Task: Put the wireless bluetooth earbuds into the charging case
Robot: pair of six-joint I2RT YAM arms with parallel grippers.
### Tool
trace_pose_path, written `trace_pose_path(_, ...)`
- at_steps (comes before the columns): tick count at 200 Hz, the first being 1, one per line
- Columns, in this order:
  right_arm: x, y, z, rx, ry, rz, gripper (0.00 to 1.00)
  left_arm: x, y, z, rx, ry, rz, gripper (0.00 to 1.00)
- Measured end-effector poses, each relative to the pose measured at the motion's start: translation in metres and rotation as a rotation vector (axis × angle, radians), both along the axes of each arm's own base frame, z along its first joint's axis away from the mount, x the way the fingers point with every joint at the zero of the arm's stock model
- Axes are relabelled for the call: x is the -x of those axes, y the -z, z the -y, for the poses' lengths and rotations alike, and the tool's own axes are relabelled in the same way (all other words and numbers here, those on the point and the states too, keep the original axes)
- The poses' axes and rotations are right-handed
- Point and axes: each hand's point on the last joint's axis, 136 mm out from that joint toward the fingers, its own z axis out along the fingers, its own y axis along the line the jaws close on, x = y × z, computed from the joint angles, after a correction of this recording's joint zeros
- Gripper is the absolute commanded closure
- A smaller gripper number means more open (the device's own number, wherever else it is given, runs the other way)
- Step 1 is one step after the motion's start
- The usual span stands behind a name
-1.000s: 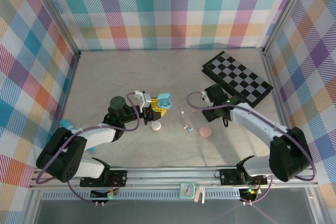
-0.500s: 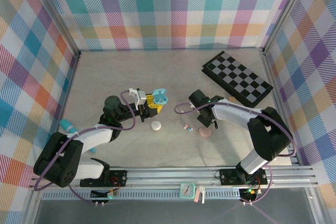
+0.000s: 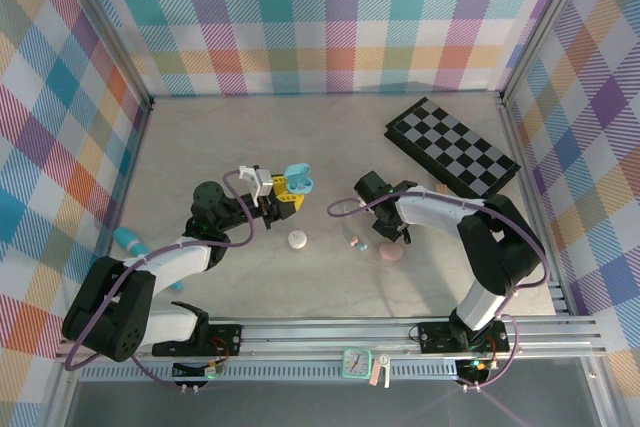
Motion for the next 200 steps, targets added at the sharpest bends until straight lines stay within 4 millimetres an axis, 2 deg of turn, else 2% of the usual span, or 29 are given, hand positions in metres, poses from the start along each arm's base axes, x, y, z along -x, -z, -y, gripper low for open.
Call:
trace_pose_path(56, 0.000, 0.008, -0.001, 0.012, -0.006, -0.016, 0.58, -0.001, 0.000, -0.002, 0.001, -0.006, 0.001, 0.64)
trace_pose_path(200, -0.004, 0.011, -0.003, 0.055, -0.007, -0.033, 0.68, -0.001, -0.002, -0.003, 0.004, -0.009, 0.004, 0.64)
